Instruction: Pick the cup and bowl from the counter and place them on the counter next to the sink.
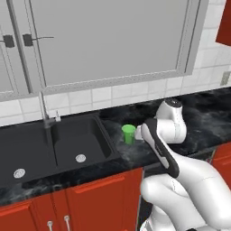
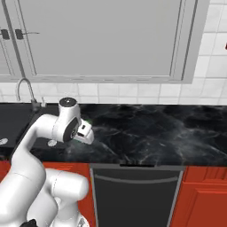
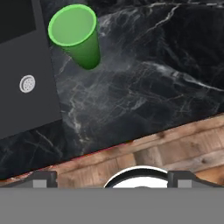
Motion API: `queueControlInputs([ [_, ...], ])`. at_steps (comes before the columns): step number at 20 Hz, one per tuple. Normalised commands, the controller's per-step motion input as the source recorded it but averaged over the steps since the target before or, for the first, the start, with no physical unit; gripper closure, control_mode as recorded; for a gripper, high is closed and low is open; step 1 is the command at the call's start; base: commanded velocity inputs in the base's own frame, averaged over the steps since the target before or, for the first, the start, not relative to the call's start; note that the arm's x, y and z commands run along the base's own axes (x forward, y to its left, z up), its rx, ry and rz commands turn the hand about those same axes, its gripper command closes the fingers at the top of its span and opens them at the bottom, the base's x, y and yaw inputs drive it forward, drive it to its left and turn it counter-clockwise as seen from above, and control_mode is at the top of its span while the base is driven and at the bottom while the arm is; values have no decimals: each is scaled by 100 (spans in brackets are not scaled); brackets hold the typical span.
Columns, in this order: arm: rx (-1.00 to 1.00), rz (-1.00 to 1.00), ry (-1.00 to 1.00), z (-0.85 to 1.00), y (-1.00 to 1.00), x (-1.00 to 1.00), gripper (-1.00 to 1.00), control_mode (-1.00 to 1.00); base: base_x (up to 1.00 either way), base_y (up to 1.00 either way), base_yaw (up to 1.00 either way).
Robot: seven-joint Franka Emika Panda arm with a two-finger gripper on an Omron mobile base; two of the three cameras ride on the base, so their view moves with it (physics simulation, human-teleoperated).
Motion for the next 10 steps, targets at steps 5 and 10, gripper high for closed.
queueControlInputs([
  [5,0,0,0,0,0,0,-100,100,-50,0,11],
  [10,0,0,0,0,0,0,-100,100,64,-24,55],
])
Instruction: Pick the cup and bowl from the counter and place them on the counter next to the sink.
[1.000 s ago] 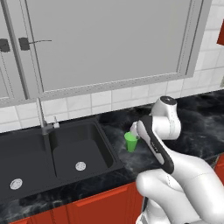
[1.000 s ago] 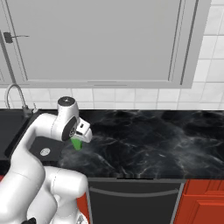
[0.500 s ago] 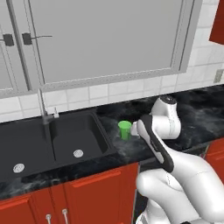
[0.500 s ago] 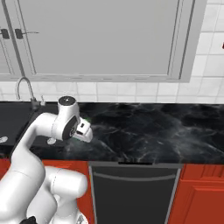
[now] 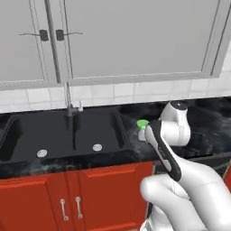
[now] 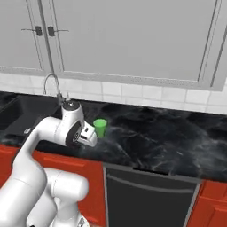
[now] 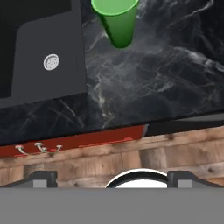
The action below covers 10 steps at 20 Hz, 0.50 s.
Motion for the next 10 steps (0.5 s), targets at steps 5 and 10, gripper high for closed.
queueControlInputs([
  [5,0,0,0,0,0,0,-100,100,0,-1,100],
  [10,0,0,0,0,0,0,-100,100,0,0,100],
])
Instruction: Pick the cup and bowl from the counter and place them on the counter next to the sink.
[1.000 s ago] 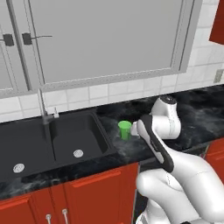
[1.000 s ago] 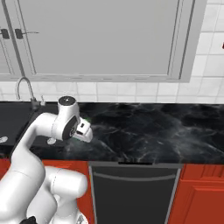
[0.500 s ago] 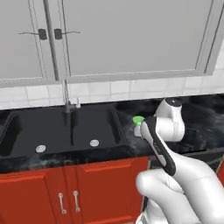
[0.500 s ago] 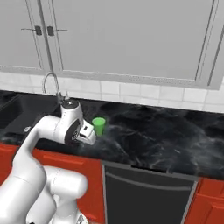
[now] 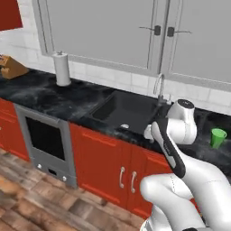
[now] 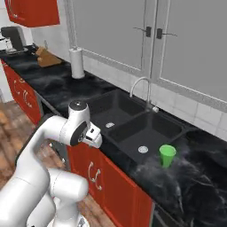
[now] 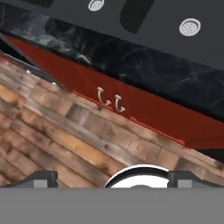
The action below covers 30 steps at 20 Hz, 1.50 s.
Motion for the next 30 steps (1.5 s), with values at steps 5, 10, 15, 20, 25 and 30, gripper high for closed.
queueControlInputs([
  [5,0,0,0,0,0,0,-100,100,-1,0,97],
  [10,0,0,0,0,0,0,-100,100,-10,0,94],
  [15,0,0,0,0,0,0,-100,100,-4,0,92],
  [20,0,0,0,0,0,0,-100,100,58,-19,51],
  [25,0,0,0,0,0,0,-100,100,98,11,-8],
  [30,0,0,0,0,0,0,-100,100,37,41,-25],
])
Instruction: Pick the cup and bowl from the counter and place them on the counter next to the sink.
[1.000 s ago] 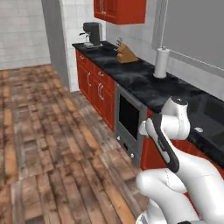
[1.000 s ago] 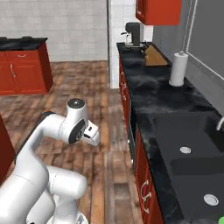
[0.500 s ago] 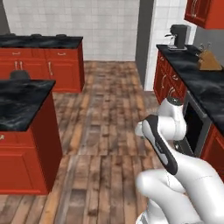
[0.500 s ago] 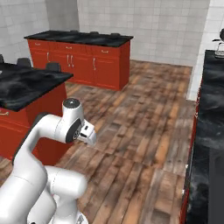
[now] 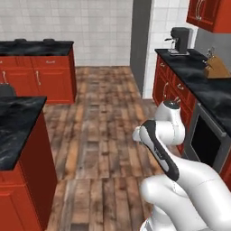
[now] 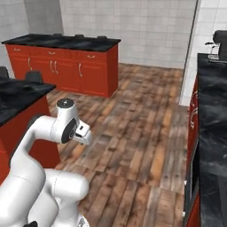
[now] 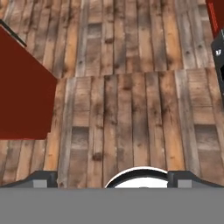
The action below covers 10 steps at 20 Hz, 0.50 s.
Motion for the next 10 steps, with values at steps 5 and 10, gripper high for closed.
queueControlInputs([
  [5,0,0,0,0,0,0,-100,100,-58,35,-12],
  [10,0,0,0,0,0,0,-100,100,-83,33,-17],
])
